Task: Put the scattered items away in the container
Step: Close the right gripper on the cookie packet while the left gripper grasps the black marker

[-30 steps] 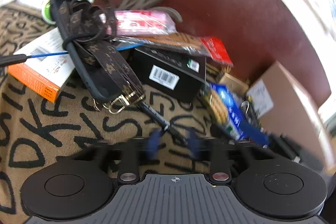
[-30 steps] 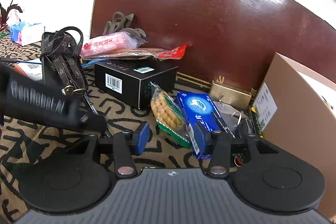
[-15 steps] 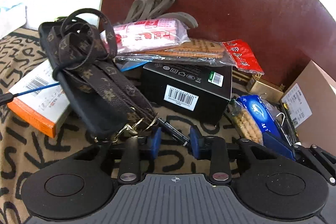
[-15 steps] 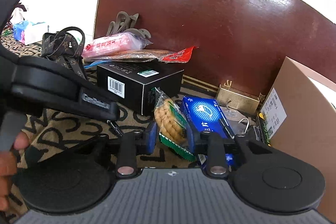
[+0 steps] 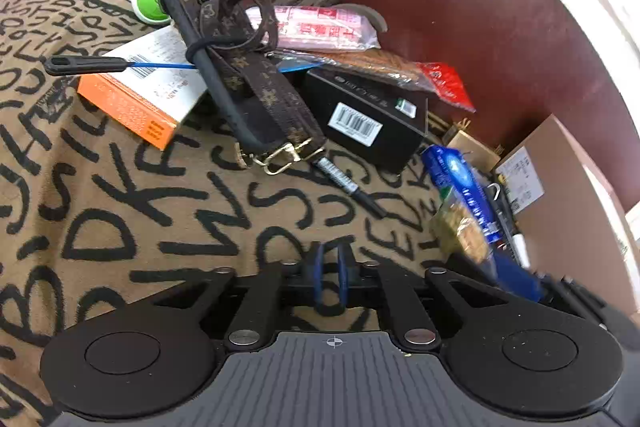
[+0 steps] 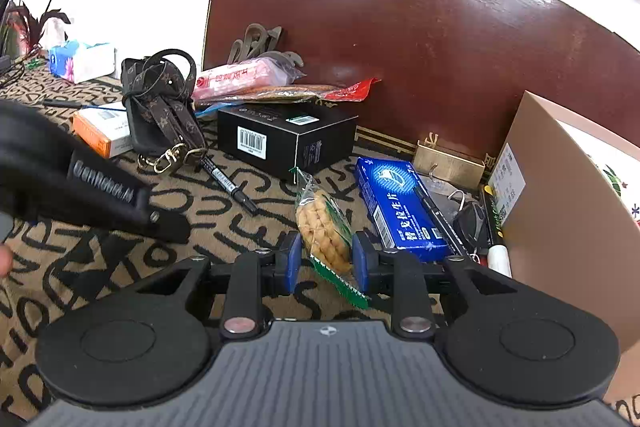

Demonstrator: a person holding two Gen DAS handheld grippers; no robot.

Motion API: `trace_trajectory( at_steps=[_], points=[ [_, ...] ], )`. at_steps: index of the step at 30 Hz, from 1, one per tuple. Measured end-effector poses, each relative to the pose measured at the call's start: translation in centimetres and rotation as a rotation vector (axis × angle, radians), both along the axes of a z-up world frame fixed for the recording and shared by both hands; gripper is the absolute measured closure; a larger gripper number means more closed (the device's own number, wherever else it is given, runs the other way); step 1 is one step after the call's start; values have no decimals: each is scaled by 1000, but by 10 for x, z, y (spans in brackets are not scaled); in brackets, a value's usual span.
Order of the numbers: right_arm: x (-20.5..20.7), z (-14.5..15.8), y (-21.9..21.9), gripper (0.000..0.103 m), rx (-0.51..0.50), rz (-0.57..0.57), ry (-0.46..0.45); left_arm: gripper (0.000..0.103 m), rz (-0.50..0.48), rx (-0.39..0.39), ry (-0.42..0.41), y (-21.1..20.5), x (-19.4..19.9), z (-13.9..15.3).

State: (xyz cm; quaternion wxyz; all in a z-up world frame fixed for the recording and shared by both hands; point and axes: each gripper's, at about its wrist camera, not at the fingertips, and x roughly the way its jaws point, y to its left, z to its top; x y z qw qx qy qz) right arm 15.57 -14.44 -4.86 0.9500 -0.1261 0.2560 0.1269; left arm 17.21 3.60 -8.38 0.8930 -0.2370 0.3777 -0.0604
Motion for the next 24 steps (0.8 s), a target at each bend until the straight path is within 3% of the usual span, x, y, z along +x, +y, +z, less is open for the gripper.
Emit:
trace_trajectory(
  at_steps=[1,3,6,8,13,20,21,23,24],
  points=[
    [-1,1,0,69,-3,9,1,68,0,5,-5,-1,0,2],
    [-5,3,0,63,3,27,-26,51,7,11,-20,2,-5,3],
    [-8,7,6,62,16,75,-64,33,32,-3,-47,12,-10,6],
    [-7,8,13,62,27,115,-67,27,51,-14,-58,20,-13,7],
    [9,2,38,64,-4,228,-36,25,52,-8,-81,32,-11,8],
    [54,-12,49,64,19,241,49,22,37,-3,-79,35,-1,4],
    [59,-15,49,68,28,239,76,22,35,0,-80,34,0,4],
    [61,-16,46,90,57,244,110,21,32,3,-78,33,1,4],
    [58,-15,45,93,64,254,121,21,30,3,-77,33,1,4]
  ],
)
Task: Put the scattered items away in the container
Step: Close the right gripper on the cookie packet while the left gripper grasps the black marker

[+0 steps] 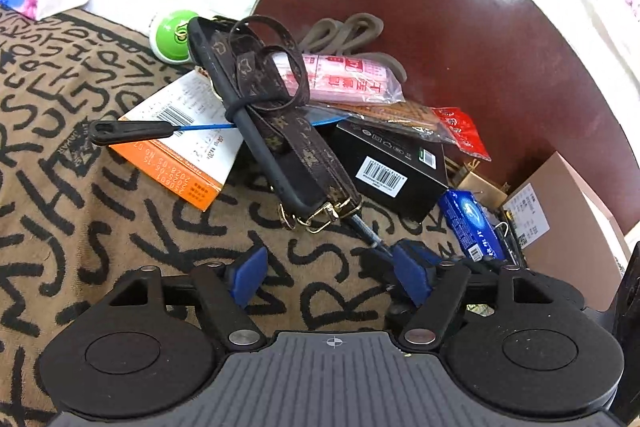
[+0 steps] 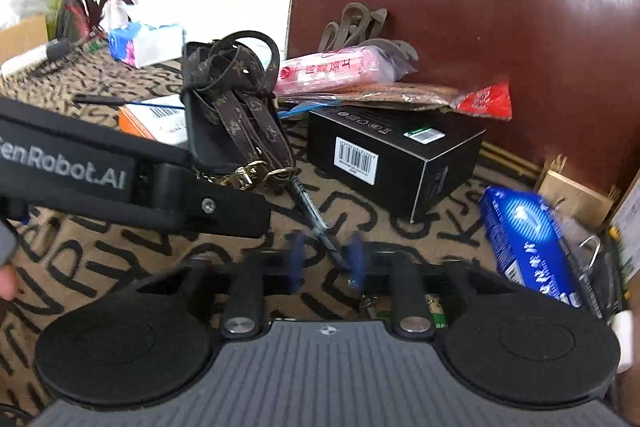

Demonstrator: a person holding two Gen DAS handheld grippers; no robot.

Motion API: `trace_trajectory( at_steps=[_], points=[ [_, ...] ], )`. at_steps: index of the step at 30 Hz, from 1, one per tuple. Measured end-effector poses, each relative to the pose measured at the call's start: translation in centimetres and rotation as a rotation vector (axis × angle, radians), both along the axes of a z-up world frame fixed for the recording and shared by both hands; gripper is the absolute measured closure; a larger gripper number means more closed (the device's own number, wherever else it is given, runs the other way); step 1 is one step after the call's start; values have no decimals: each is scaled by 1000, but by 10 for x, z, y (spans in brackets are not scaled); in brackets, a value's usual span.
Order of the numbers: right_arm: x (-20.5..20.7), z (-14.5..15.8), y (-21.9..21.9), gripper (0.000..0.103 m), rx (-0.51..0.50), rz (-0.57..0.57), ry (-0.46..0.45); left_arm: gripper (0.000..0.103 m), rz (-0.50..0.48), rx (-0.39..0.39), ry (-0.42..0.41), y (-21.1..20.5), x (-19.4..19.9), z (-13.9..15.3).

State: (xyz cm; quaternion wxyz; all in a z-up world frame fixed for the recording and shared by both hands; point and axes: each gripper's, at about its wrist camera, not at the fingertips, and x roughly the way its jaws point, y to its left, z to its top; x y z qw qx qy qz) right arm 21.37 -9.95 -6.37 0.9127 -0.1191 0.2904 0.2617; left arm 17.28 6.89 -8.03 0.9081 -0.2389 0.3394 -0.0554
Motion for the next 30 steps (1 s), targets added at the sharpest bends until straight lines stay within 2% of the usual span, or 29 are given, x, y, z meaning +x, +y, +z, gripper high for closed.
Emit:
trace_trajectory(
  at_steps=[4,9,13,16,18,19,20,21,24,28,29,30],
  points=[
    [-27,1,2,95,-48,24,-23,21,-11,6,8,-2,-3,0],
    [-64,4,-8,94,11,-1,51,21,-49,46,30,-14,-13,2],
    [-99,7,-15,94,48,-3,97,23,-101,122,50,-32,-25,4],
    [-120,9,-18,93,77,3,124,36,-131,179,66,-44,-35,4],
    [-130,11,-23,88,104,29,157,59,-137,253,71,-50,-41,4],
    [-134,13,-25,81,109,38,161,63,-137,271,74,-51,-43,4],
    [-137,15,-28,79,106,32,151,84,-135,276,79,-49,-44,3],
    [-139,18,-32,77,96,19,133,91,-133,269,88,-47,-44,3],
    [-139,30,-48,67,85,-33,82,98,-134,236,112,-37,-45,4],
    [-126,39,-66,55,64,-140,16,97,-154,289,126,-38,-46,7],
    [-121,39,-67,53,53,-159,-1,87,-157,296,126,-39,-46,7],
    [-114,38,-68,48,45,-175,-14,86,-158,299,126,-40,-45,7]
  ],
)
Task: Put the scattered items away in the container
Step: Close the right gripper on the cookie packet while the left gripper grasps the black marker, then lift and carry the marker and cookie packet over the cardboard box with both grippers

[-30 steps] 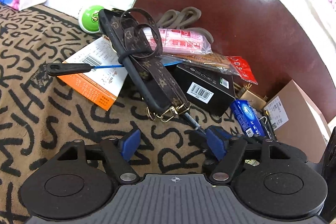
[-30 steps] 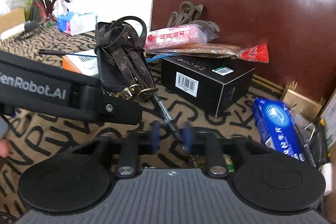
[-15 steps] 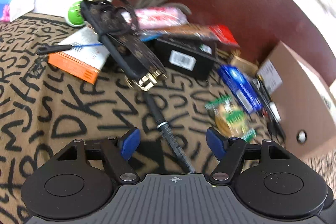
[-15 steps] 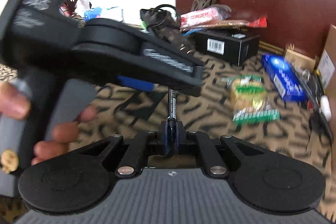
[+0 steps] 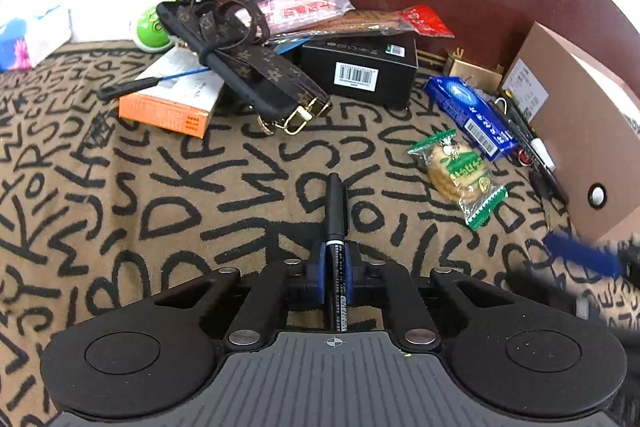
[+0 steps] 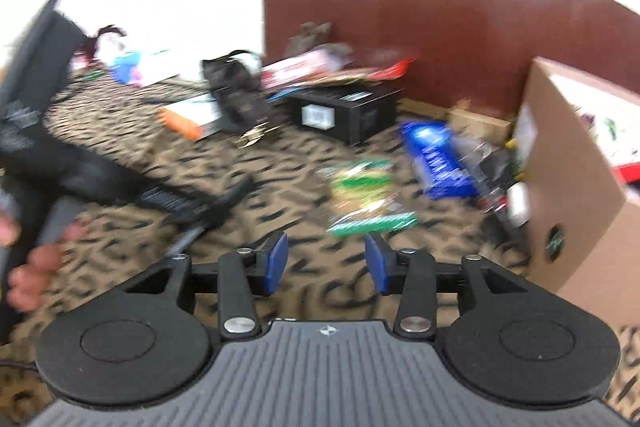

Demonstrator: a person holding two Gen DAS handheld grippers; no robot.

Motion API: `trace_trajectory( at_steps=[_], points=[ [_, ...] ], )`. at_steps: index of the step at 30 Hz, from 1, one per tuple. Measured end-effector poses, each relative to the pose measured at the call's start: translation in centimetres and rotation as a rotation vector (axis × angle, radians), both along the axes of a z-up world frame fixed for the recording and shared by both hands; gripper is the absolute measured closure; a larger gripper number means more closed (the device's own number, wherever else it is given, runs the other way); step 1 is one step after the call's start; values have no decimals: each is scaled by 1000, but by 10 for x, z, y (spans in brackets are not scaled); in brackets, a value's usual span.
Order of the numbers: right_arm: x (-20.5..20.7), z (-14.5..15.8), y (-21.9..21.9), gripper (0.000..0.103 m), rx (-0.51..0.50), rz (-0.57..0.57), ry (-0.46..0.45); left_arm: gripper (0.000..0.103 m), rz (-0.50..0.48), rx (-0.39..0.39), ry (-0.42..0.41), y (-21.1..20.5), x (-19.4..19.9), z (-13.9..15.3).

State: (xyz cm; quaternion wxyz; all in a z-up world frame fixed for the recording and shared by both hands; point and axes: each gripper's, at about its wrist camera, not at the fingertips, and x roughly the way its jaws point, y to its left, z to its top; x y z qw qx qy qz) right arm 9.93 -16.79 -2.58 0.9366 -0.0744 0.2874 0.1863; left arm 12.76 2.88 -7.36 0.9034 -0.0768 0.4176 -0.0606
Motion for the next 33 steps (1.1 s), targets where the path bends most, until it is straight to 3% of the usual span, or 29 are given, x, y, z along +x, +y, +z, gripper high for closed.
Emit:
trace_trajectory(
  at_steps=[3,5,8,10,12,15,16,19,22,25,28,30,33],
  points=[
    [21,-6,0,45,-5,-30,-7,72,-9,-9,-8,-1,0,-1],
    [34,-10,1,37,3,-38,-4,70,-13,-16,-10,-1,1,-1],
    [50,-17,6,31,-13,-43,-10,71,-27,-8,-12,-2,3,-2],
    [60,-22,9,30,-30,-45,-17,83,-37,11,-13,-3,5,-2],
    [69,-26,12,30,-36,-48,-11,86,-46,15,-14,-1,6,-2],
    [80,-32,15,31,-31,-48,12,79,-45,6,-23,0,6,-4],
    [82,-34,16,37,-32,-44,20,79,-43,4,-27,0,7,-5],
    [80,-36,16,47,-22,-29,28,86,-60,28,-32,-3,8,-4],
    [73,-36,16,48,-32,-21,29,86,-71,36,-30,-5,9,-4],
    [64,-36,14,48,-19,-24,36,70,-80,53,-35,-10,11,-3],
    [56,-35,12,48,-11,-33,45,69,-98,69,-47,-17,13,-3],
    [48,-34,11,49,-5,-32,54,95,-93,55,-38,-16,12,-3],
    [31,-32,7,49,12,-31,69,96,-98,-11,-11,-13,5,0]
  ],
)
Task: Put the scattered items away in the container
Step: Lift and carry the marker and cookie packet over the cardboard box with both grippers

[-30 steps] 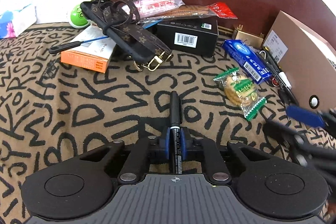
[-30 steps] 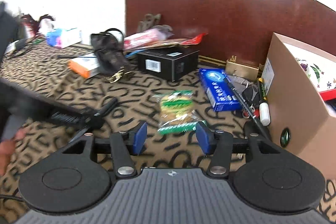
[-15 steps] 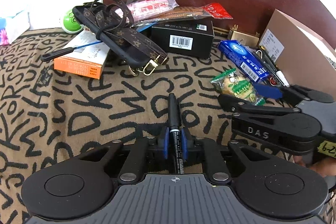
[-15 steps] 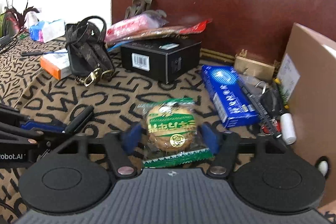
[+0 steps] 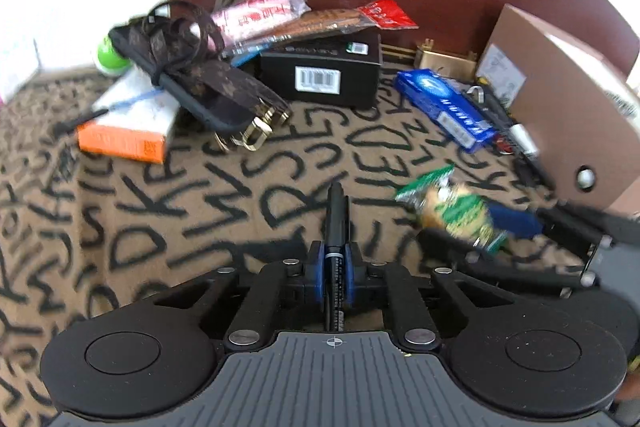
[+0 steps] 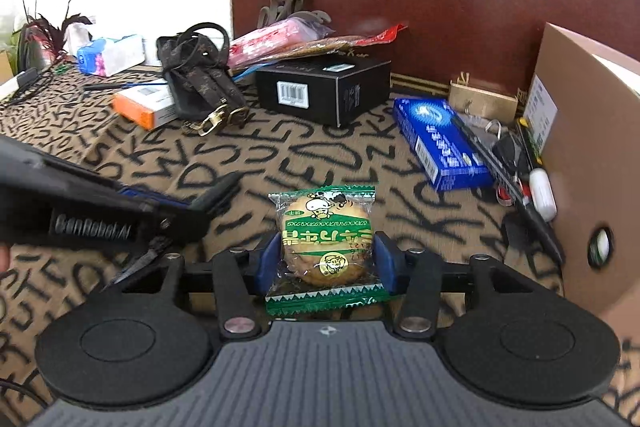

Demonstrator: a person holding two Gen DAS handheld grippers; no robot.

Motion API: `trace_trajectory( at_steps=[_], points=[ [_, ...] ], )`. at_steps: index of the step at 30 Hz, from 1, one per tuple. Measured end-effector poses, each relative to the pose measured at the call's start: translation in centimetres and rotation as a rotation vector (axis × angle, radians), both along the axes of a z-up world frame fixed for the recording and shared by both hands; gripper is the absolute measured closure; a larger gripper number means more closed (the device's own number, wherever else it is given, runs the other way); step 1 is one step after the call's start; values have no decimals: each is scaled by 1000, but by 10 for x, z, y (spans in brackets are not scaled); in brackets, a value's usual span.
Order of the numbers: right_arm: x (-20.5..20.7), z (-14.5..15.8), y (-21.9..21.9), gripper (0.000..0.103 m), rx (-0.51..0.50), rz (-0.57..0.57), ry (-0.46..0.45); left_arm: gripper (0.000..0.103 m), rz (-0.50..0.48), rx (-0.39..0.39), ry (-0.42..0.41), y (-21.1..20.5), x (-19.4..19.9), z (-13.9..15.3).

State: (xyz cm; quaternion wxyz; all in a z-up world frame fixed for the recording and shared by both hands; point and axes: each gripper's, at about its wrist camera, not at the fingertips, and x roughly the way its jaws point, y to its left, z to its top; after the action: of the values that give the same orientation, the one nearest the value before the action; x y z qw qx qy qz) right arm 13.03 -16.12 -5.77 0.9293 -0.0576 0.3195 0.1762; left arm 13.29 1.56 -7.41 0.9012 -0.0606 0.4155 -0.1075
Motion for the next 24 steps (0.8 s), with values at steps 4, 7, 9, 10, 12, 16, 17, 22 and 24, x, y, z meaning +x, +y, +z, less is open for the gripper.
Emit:
trace_trajectory(
  at_steps=[4,7,9,10,12,16,17,22,24],
  points=[
    [-26,3,-8,49,17,-5,12,96,-13,-12,7,-5,-16,2],
    [-43,9,-20,49,40,-16,13,96,-29,-29,2,-9,-27,9],
    [-54,15,-29,49,58,-26,3,96,-42,-35,-19,-13,-35,18],
    [-59,19,-33,49,63,-30,-6,96,-48,-36,-31,-15,-38,23],
    [-69,27,-40,49,71,-37,-31,96,-64,-41,-53,-20,-43,34],
    [-84,45,-54,49,92,-52,-94,96,-99,-53,-109,-33,-50,57],
    [-87,50,-58,49,97,-58,-111,96,-108,-56,-123,-37,-52,63],
    [-98,72,-77,49,112,-95,-190,96,-146,-80,-182,-58,-53,90],
    [-101,80,-86,49,115,-111,-219,96,-156,-82,-210,-67,-53,100]
  ],
)
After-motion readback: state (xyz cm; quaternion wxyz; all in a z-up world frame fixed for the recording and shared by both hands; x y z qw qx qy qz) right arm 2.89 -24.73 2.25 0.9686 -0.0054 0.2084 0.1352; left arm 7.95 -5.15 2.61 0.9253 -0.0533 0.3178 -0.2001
